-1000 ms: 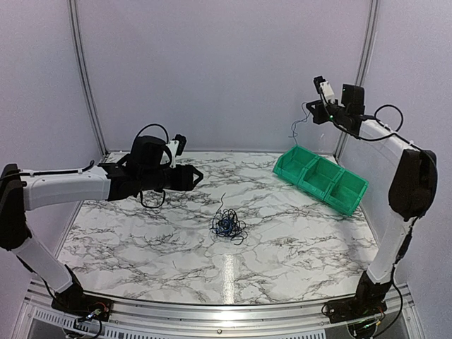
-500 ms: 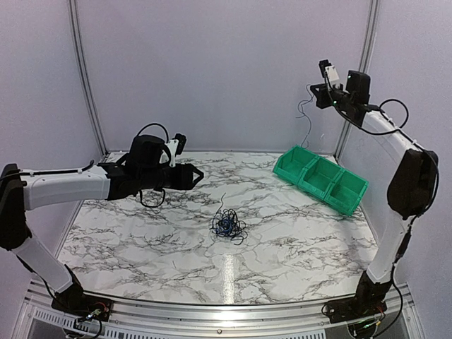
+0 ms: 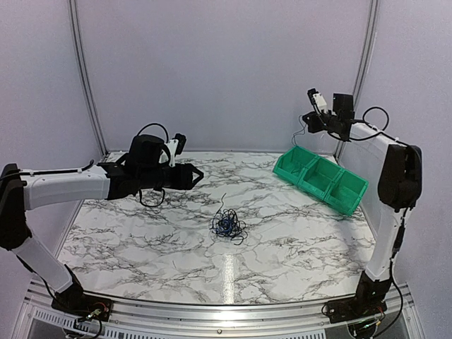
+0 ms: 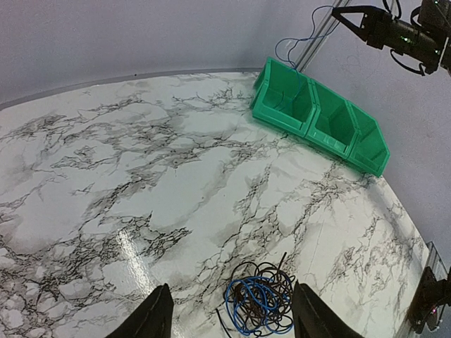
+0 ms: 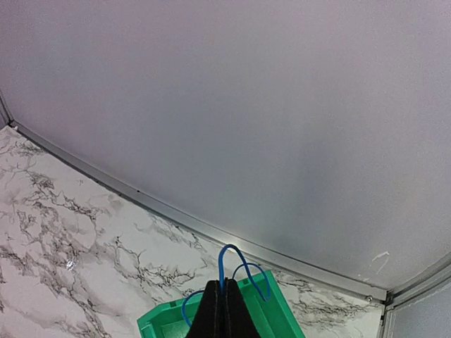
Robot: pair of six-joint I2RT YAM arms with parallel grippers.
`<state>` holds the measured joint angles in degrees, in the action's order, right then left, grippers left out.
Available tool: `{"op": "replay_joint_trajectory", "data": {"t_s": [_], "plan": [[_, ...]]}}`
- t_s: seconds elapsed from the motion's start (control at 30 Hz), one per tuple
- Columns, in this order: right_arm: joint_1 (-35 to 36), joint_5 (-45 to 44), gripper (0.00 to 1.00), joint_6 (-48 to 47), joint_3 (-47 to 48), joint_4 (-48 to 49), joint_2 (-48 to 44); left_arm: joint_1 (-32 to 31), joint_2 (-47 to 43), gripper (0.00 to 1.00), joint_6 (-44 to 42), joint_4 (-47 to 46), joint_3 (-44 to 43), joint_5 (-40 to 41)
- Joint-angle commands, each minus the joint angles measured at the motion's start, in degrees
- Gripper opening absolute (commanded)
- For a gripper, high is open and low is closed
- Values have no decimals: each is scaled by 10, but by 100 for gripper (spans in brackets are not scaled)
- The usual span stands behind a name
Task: Untangle the cables
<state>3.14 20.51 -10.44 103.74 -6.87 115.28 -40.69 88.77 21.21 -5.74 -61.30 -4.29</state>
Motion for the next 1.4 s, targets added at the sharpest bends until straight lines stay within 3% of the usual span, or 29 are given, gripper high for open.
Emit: {"op": "replay_joint_trajectory", "data": {"t_s": [0.0,0.5,1.1,1.37], "plan": [[-5,15,0,13,-11,8,-21,3,0,59,-7,-10,1,-9],[-5,-24,0,-11,-79,5,24,3,4,59,-5,-9,0,-14],[-5,-64,0,-27,9,-38,140,3,16,59,-4,-7,-1,-19],[-5,-55,3,-23,19,-56,140,3,23,59,-2,-7,-2,-22]]}}
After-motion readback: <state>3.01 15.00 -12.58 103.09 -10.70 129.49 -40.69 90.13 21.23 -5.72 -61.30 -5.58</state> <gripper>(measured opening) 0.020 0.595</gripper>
